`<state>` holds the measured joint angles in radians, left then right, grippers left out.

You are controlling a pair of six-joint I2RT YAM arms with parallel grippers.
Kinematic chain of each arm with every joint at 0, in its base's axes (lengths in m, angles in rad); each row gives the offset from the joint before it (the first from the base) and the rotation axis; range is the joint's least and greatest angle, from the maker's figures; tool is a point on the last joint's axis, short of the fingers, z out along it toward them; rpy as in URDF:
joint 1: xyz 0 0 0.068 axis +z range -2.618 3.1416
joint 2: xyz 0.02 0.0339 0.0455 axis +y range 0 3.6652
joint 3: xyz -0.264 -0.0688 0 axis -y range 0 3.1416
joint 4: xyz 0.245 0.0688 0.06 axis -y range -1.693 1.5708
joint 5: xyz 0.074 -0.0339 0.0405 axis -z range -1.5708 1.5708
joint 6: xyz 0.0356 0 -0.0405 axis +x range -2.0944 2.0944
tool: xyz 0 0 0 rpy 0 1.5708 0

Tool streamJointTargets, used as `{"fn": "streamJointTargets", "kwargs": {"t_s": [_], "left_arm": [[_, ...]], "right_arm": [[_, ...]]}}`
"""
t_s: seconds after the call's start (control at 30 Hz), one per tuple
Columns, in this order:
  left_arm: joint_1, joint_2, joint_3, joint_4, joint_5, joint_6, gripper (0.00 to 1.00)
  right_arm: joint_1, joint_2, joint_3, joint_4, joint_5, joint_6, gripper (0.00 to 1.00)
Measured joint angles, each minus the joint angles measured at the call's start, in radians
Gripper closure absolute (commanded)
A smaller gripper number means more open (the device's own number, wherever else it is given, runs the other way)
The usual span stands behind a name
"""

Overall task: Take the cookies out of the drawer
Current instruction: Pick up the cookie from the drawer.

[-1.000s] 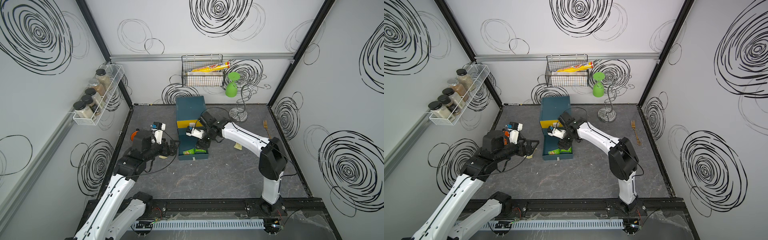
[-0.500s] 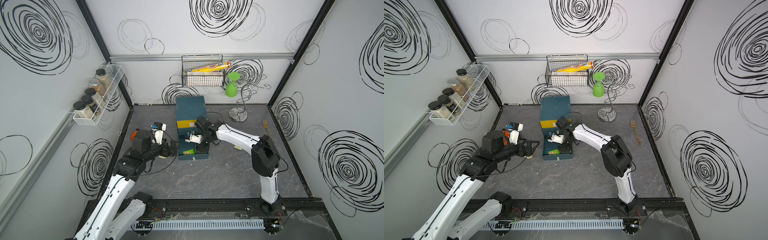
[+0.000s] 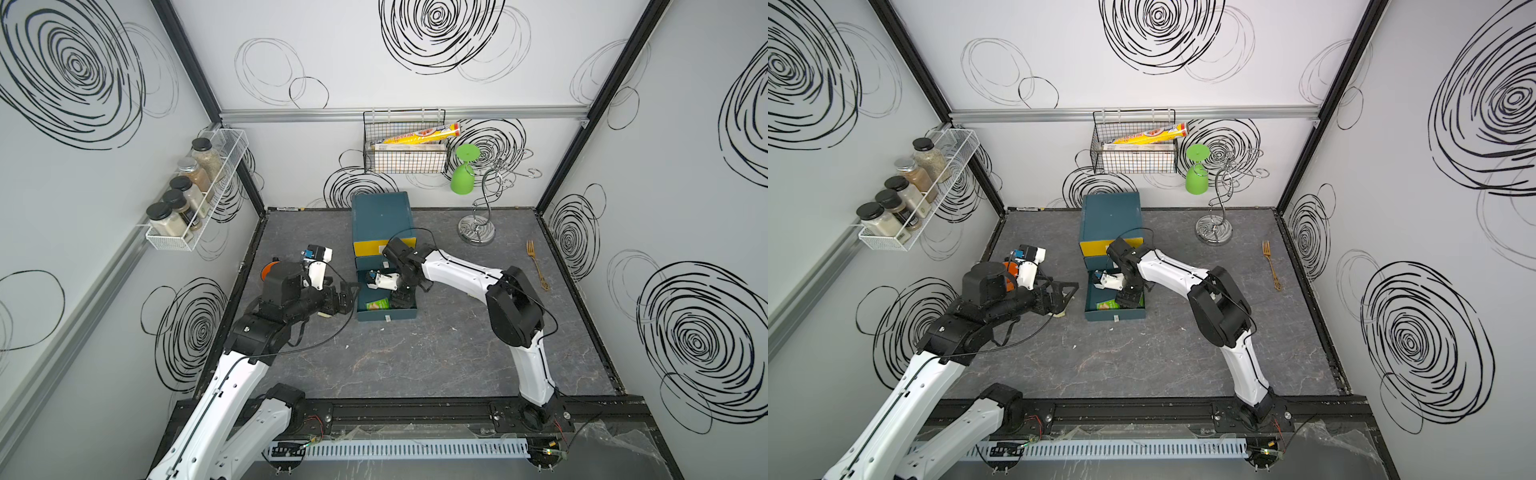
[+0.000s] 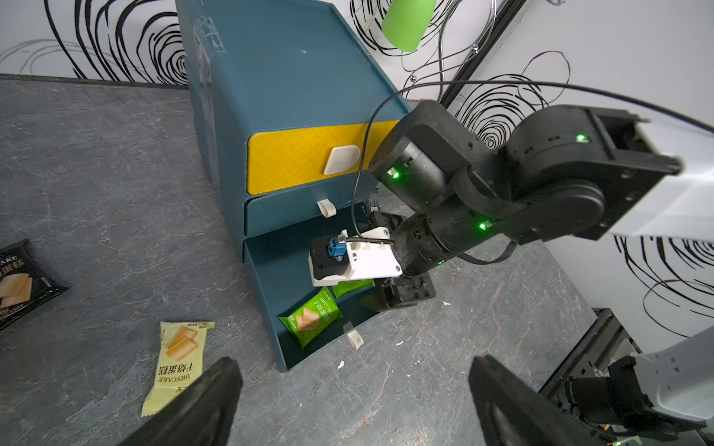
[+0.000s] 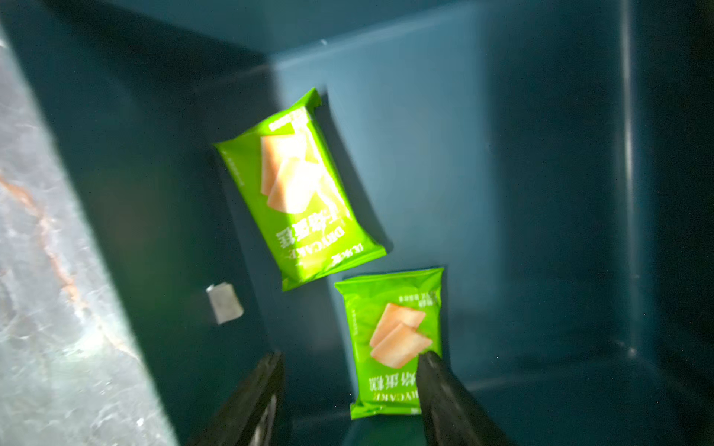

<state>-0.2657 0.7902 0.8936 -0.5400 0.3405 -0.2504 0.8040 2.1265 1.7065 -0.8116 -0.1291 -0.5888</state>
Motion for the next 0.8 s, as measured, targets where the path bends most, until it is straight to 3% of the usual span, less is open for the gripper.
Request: {"fn": "streamJointTargets", "kwargs": {"t_s": [0.53, 0.73, 0.8], "left_arm": [[0.000, -0.007, 0.000, -0.014, -0.001, 0.018, 0.01], [0.000, -0.008, 0.000, -0.016, -0.001, 0.023, 0.01], [0.000, -0.009, 0.000, -0.017, -0.001, 0.024, 0.01]], "right_arm": [[0.006, 0.087, 0.055, -0.006, 0.101, -0.034, 0.40], [0.012, 0.089, 0.028, 0.052, 0.155, -0.040, 0.53], [0.015, 0.085, 0.010, 0.079, 0.164, -0.042, 0.65]]}}
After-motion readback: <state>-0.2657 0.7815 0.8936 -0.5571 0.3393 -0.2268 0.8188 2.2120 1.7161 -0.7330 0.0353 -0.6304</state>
